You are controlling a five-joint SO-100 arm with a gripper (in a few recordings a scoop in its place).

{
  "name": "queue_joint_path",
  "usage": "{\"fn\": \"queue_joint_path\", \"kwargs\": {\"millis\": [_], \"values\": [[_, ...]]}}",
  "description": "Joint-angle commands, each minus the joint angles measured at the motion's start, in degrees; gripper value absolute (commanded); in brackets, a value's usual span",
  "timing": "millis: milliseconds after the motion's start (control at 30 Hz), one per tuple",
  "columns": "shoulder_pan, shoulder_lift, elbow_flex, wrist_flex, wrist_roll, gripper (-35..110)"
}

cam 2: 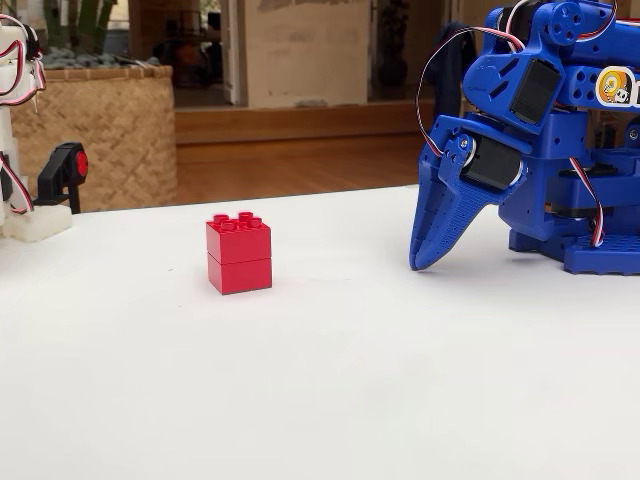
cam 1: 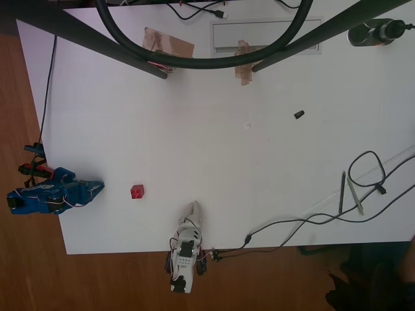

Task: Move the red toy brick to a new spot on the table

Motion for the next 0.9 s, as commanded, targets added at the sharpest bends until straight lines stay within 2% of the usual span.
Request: {"fn": "queue_joint_path", "kwargs": {"millis": [0, 867], "values": [[-2.8, 1.8, 1.8, 0.3, 3.8, 0], [-4.7, 1.8, 1.8, 0.3, 4.6, 0]]}}
